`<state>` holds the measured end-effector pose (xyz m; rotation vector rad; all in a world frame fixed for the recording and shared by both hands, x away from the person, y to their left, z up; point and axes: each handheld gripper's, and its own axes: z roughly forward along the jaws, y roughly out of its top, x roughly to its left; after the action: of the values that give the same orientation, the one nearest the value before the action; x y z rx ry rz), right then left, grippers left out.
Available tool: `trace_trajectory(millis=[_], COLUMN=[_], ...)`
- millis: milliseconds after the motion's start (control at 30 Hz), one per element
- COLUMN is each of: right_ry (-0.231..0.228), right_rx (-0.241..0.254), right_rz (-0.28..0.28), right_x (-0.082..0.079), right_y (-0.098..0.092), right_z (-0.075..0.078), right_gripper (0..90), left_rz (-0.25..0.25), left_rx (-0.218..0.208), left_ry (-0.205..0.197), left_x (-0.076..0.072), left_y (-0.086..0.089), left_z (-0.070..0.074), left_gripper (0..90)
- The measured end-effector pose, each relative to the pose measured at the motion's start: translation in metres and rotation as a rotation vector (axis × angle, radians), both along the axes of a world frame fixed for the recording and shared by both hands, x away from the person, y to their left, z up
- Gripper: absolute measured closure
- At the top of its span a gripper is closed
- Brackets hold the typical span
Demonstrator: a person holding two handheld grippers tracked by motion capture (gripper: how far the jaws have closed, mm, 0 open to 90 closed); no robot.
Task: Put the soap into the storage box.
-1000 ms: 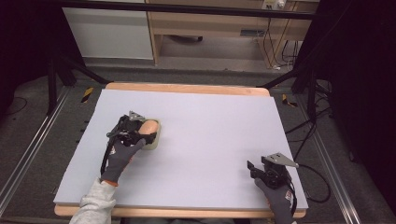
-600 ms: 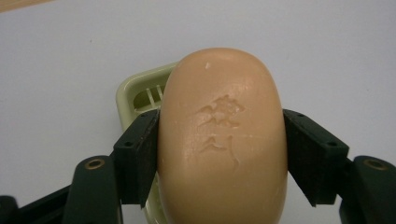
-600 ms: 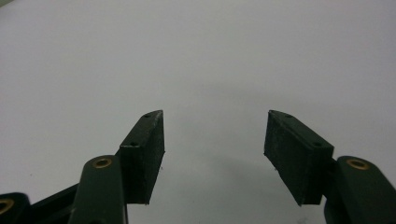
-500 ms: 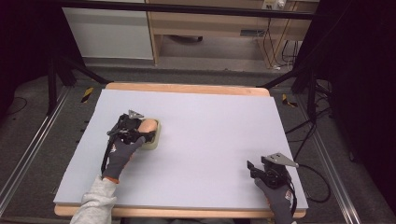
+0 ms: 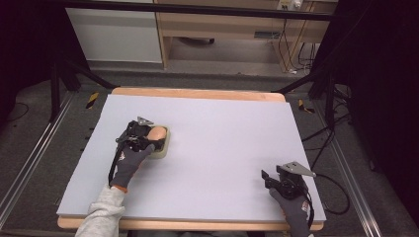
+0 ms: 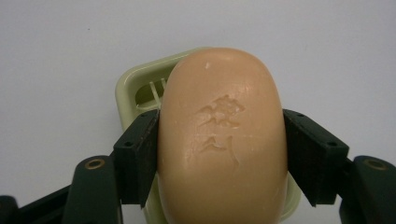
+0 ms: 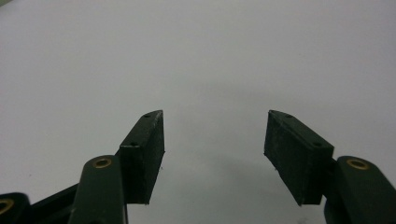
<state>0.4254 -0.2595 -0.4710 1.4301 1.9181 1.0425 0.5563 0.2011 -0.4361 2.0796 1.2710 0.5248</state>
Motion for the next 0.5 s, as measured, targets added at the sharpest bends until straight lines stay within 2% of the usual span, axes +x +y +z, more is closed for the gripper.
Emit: trace_trajectory(millis=[500], right_ry=[0.001], right_rx=[-0.001], right_rz=[0.001], right_x=[-0.0001], right_y=[0.0002], right_z=[0.0000], right_gripper=[38.1], left_rz=[0.012], left_rx=[0.003], left_ry=[0.019], left_x=[0.0052], left_y=[0.0006], left_z=[-0.0086], left_gripper=[31.7])
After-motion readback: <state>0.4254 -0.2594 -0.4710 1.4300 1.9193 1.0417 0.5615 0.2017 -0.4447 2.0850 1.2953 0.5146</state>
